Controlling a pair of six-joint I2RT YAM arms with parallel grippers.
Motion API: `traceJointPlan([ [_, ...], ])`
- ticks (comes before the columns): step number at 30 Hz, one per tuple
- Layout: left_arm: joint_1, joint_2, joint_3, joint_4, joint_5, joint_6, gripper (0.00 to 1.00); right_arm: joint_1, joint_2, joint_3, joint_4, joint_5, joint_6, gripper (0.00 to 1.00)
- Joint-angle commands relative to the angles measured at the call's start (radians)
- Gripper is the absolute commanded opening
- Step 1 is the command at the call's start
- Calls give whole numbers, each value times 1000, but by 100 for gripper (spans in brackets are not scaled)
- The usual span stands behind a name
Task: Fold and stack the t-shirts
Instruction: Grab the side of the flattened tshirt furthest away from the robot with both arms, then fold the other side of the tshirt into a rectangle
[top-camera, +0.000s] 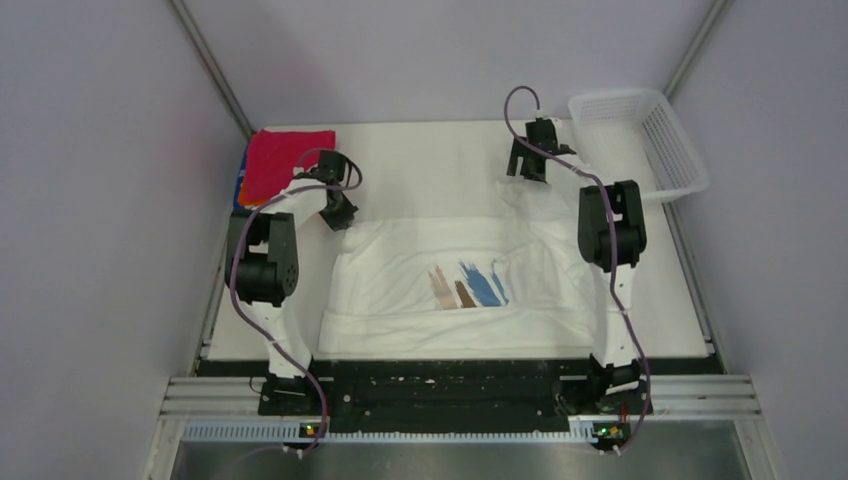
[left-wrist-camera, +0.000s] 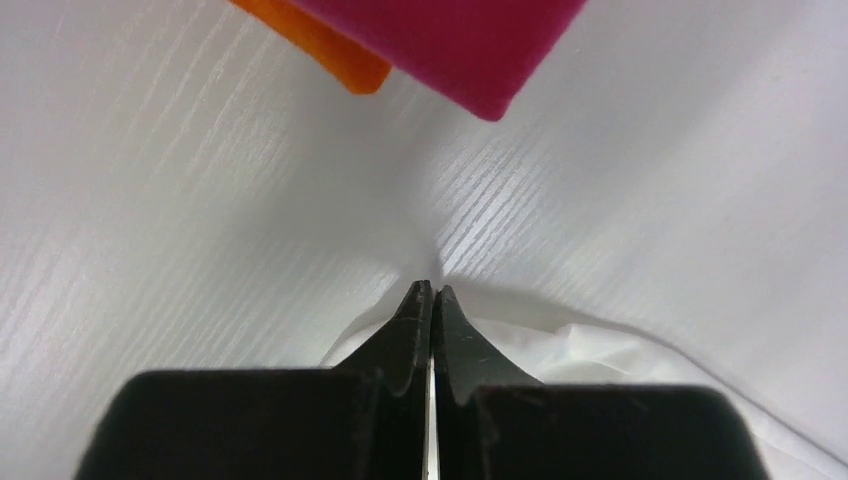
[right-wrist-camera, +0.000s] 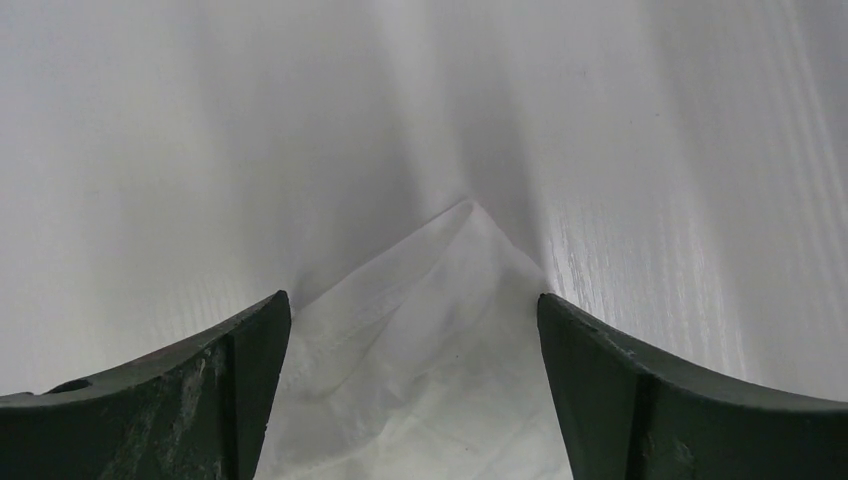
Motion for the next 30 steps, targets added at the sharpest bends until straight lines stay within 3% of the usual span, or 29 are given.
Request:
traceJointPlan([
  [1,-5,-94,-12,10,6,17,0,17,17,24,-13,36,-23,88],
  [17,-14,-183,-33,31,-3,50,0,19,-26,-37,-42,67,42,28],
  [22,-20,-200,-47,39,10,55,0,19,-96,-85,13,63,34,0],
  [30,-30,-265,-106,62,18,63,0,40,-343,-331,191,49,-17,0],
])
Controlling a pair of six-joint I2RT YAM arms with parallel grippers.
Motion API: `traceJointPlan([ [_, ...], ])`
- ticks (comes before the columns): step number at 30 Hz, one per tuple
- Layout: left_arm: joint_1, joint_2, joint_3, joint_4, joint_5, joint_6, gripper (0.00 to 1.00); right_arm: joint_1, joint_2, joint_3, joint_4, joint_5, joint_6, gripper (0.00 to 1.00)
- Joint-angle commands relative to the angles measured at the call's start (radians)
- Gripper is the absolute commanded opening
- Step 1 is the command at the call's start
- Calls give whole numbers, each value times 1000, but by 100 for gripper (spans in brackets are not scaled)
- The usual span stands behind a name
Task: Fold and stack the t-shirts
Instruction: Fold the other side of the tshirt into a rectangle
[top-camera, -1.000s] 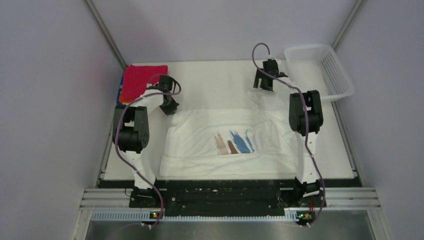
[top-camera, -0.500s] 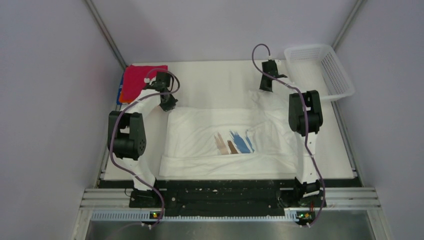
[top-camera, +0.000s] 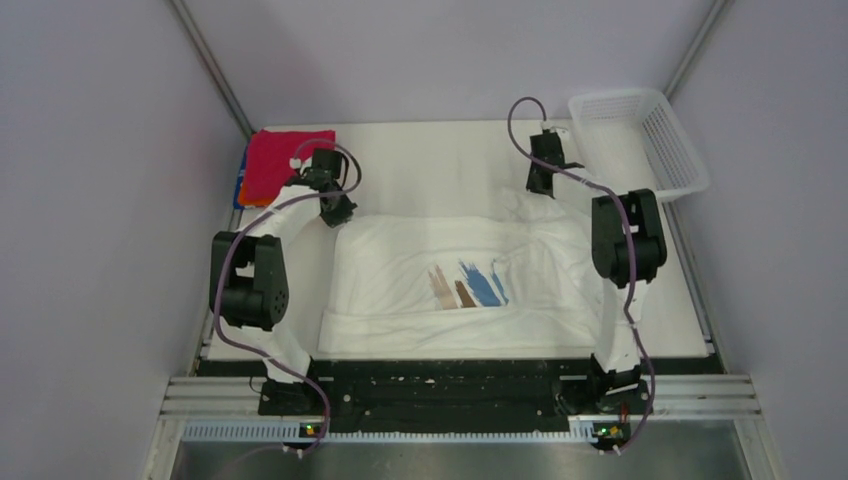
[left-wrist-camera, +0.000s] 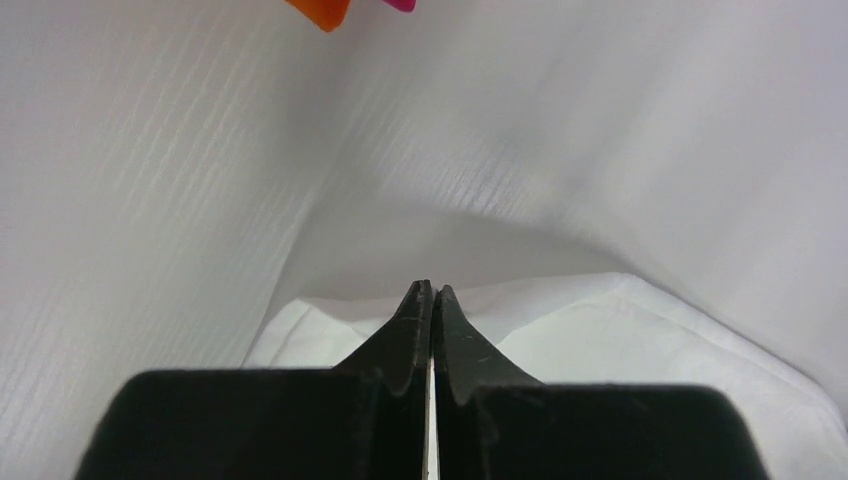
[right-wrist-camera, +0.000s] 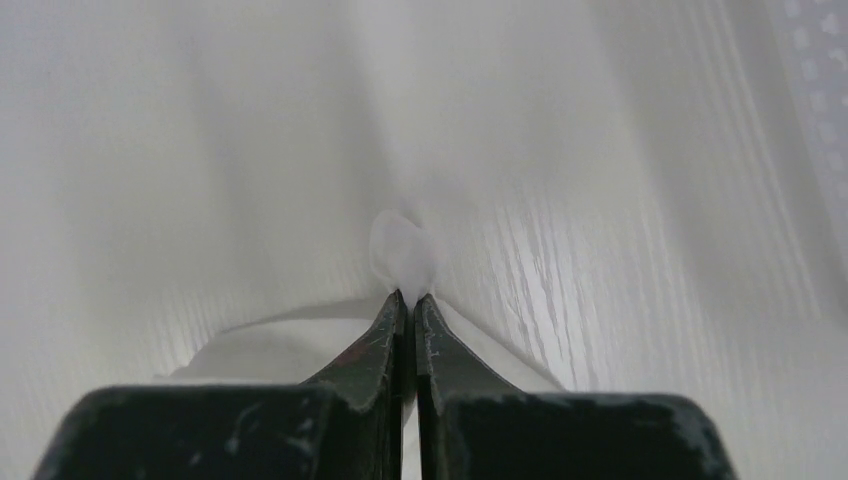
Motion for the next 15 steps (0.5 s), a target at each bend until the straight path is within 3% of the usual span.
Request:
traceJointPlan([
  [1,-7,-95,-43,43,12,10,0,33,-211,-121,128,-12,-28,0],
  [8,-12,-207,-160,62,13,8,0,96,-448,-343,128,85,-22,0],
  [15,-15,-361,-290,79,17,-3,0,135,-736,-510,0,178,32,0],
])
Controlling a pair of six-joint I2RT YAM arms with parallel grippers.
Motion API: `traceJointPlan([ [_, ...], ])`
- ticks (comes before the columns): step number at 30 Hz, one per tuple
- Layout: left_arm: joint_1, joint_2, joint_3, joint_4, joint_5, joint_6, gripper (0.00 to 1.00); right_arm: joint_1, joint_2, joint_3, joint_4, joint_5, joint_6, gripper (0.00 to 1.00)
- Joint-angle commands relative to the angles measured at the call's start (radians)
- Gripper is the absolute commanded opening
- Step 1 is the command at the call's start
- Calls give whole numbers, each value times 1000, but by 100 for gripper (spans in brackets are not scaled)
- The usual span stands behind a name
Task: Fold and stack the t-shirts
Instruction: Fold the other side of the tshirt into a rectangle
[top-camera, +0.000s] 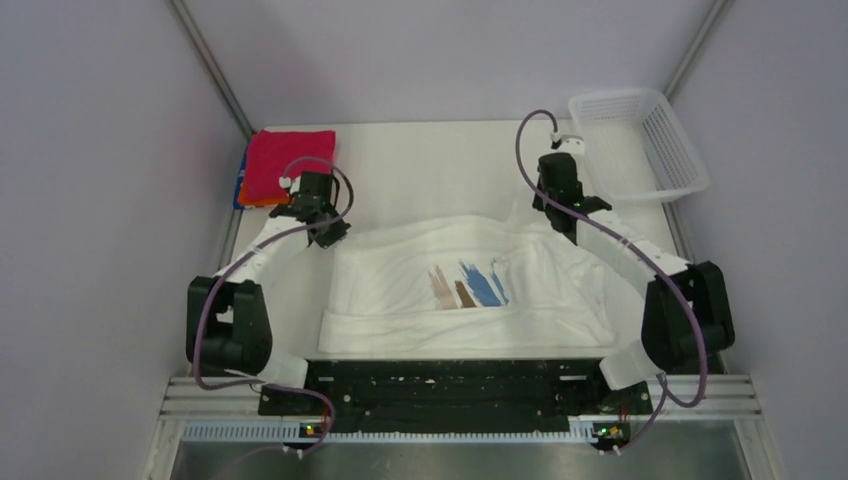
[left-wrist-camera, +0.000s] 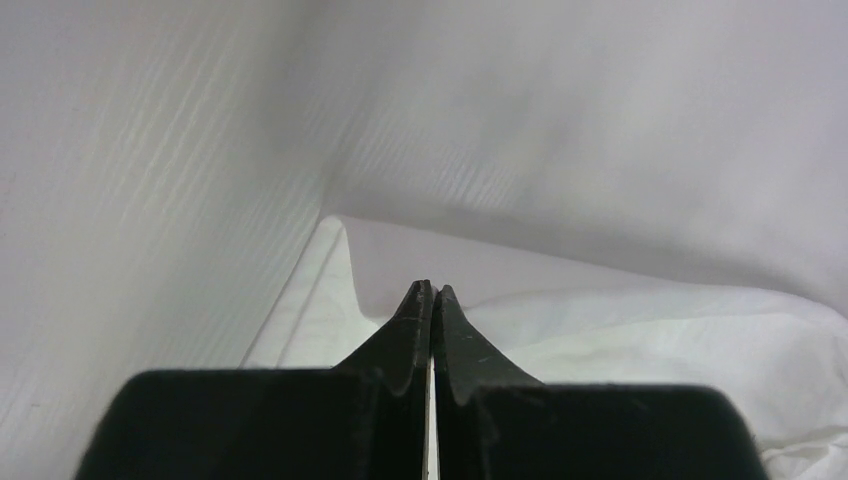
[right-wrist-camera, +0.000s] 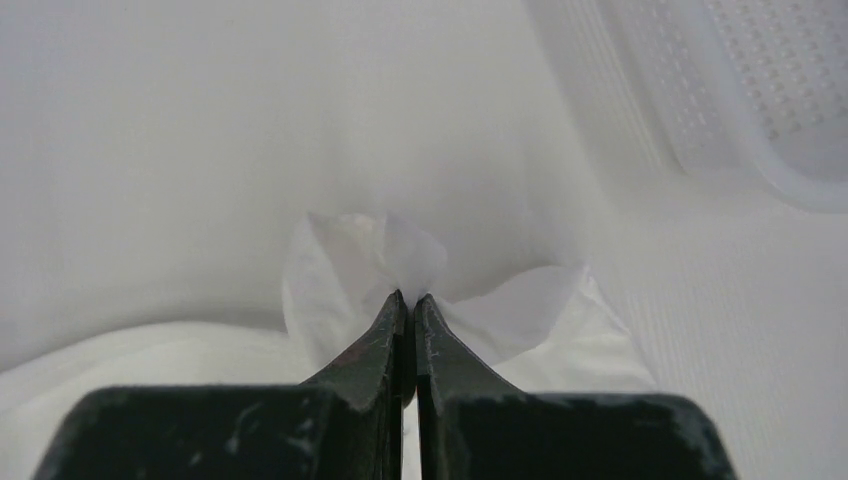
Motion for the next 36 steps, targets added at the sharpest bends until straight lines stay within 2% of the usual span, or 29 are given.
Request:
traceJointPlan([
  [1,-6,-128,-69,44,2,-5,0,22,-194,-80,-73,76,41,0],
  [10,-7,-335,-223,19,-31,-22,0,88,-483,-212,-313,106,103,0],
  [16,-7,-440,-338,1,-43,-52,0,214,-611,-280,-517,144,245,0],
  [21,-7,-470,-432,-11,-51,-94,0,230,-656,-360,-588,17,337,0],
  [26,-7,-472,-488,-13,-93,-129,0,234,-694,-397,-703,-10,442,1],
  [27,-7,-470,-491,-11,-94,-130,0,234,-704,-400,-721,-21,460,6],
  [30,-7,-463,-484,-33,-129,-141,8,236,-712,-406,-798,-64,505,19],
  [32,-7,-462,-463,-70,-178,-148,21,241,-724,-394,-836,-107,524,31],
  [34,-7,-467,-428,-113,-230,-155,35,241,-763,-382,-858,-146,528,38],
  [35,-7,-475,-409,-129,-250,-154,40,241,-789,-375,-869,-151,525,45],
  [36,-7,-481,-385,-144,-269,-152,46,241,-818,-361,-877,-147,521,56],
])
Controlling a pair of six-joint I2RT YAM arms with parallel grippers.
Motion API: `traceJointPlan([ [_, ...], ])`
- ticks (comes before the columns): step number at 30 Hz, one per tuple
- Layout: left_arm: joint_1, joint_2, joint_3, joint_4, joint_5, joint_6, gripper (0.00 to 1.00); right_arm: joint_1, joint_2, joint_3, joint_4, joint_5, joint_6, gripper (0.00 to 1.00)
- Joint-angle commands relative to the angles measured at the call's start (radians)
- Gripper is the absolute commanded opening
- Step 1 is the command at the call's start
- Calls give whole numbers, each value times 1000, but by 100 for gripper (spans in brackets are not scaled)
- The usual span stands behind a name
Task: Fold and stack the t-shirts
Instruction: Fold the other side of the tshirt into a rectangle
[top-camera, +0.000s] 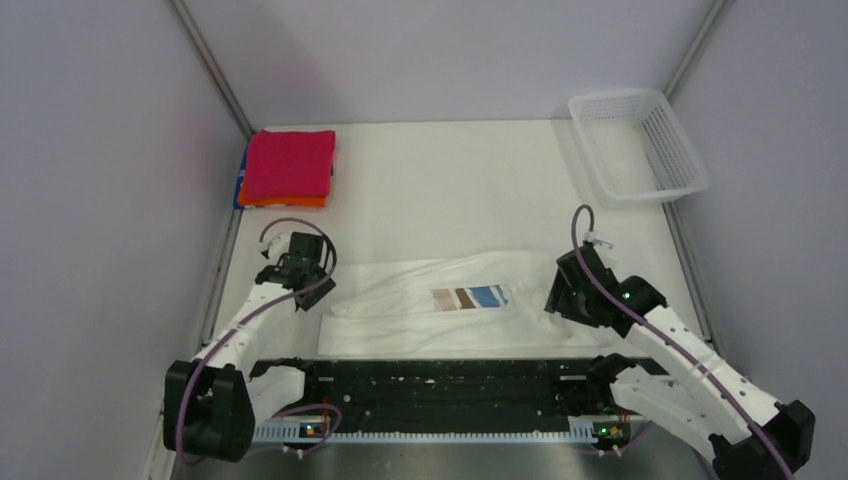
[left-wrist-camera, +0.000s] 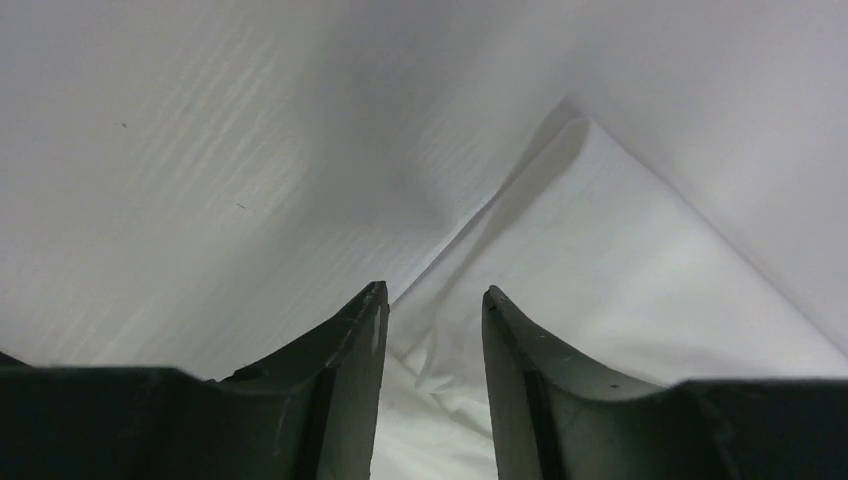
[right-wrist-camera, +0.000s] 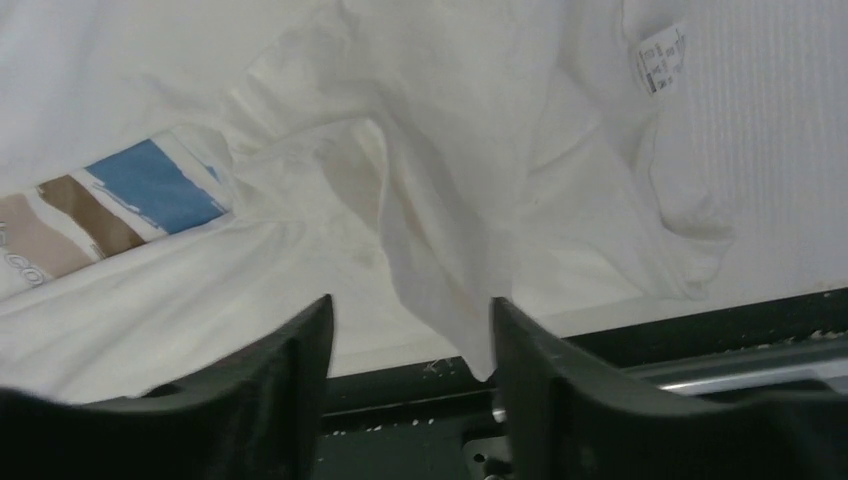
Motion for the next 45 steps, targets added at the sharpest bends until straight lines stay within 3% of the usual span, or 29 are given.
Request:
traceJointPlan([
  [1,-1,-36,116,-76,-143,-18,51,17,-115,58,-80,-55,23,74],
  [2,-1,-41,136,-84,-159,-18,55,17,-139,67,-74,-51,11,92],
  [3,0,-43,157,-86,-167,-16,57,17,-159,75,-61,-50,-2,98],
  [5,0,-40,196,-85,-156,-6,65,17,-190,80,-20,-68,-36,99],
  [9,-2,-26,235,-26,-4,46,81,17,-199,50,165,-73,-66,99],
  [12,-2,8,217,69,185,66,86,15,-99,24,343,-99,-107,99],
  [16,-18,70,159,173,382,76,96,-13,128,49,431,-22,-135,99],
  [22,-28,114,61,194,356,81,97,-60,352,-1,548,-133,-179,99],
  [28,-27,168,15,204,303,90,97,-58,421,-62,575,-236,-191,99],
  [40,-25,206,82,156,128,100,98,218,132,-73,305,-690,-98,99],
  [42,-25,213,101,148,120,97,98,220,95,-59,266,-662,-101,99],
  [45,-25,211,134,133,123,96,98,219,61,-25,214,-493,-95,99],
])
